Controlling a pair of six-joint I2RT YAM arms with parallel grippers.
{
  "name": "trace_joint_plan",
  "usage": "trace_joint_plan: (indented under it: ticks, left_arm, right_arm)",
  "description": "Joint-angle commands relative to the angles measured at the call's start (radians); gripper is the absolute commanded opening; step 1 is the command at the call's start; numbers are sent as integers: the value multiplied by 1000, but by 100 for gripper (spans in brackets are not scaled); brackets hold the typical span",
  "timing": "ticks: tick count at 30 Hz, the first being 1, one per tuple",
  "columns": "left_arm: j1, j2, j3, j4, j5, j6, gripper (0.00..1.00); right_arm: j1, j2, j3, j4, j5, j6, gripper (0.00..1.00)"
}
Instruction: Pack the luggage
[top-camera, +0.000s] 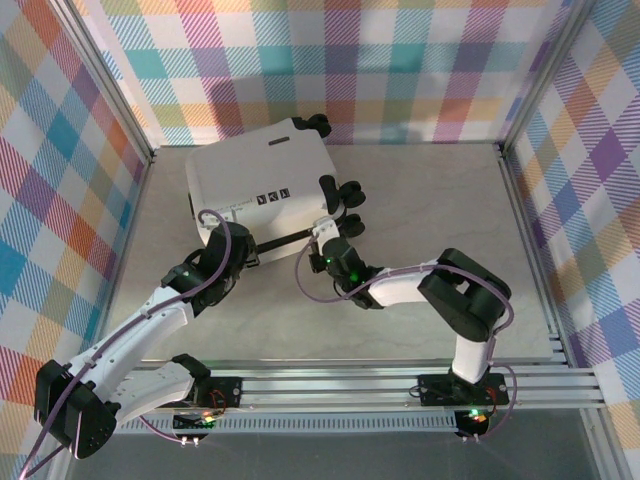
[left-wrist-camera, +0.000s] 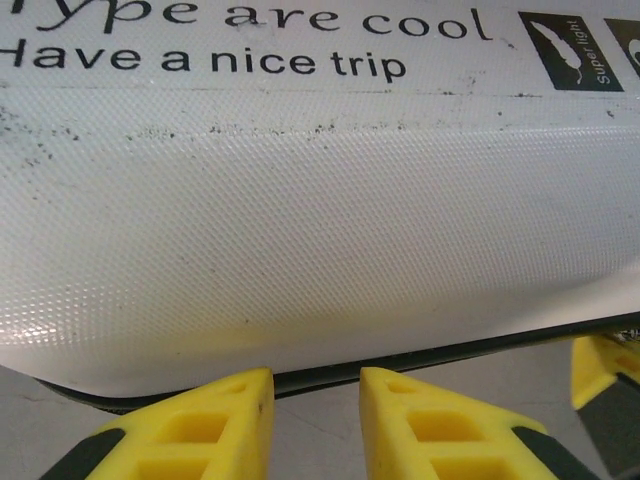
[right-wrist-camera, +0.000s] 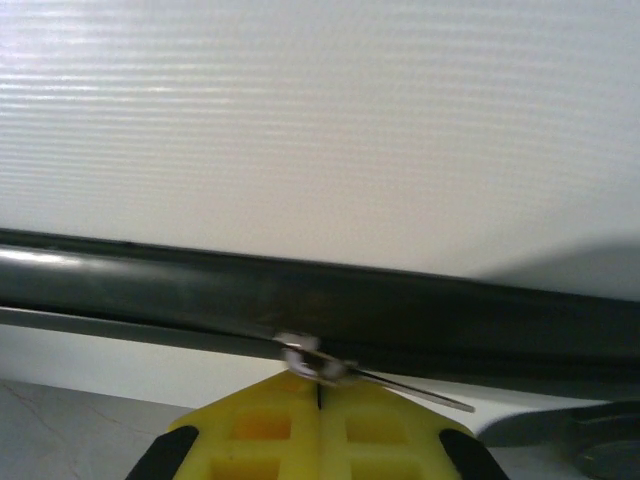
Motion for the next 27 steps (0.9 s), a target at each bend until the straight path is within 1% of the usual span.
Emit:
trace_joint_plan:
  ticks: [1,5,8,13,17,19,20,22,24,25,27]
  left_arm:
    - [15,-15,-10,-30,-44,16,29]
    - [28,-16,-6,-40,-59,27,29]
    - [40,-18,-4,-42,-53,33,29]
    - [44,-21,1,-44,-45,35,29]
    - [46,-22,0,-47,-50,35,29]
    - [46,-23,0,-48,-48,35,29]
    - [46,-23,0,-48,-46,35,29]
    - [46,-24,-1,-48,-45,35,29]
    - [46,-25,0,-48,-44,35,29]
    - [45,-27,0,-48,-42,35,29]
    - [46,-29,0,-48,-41,35,29]
  right_arm:
    - [-42,-57,-18,-34,-30,-23,0]
    - [-86,-80,-25,-93,-58,-14,0]
    - [-113,-88,-30,-104,-82,-13,0]
    - [-114,-87,-46,-70,-131,-38,0]
    - [-115,-84,-56,-60,-117,-41,0]
    - [-114,-88,-61,-62,-144,-43,0]
    - [-111,-91,-71,-34,-171,-48,0]
    - [-94,-90,-98,30,-206,-84,7]
    - [-74,-84,-108,64,-243,-121,21]
    - [-68,-80,-106,69,-248,-127,26]
    - [-68,-69,-90,61,-257,-123,30]
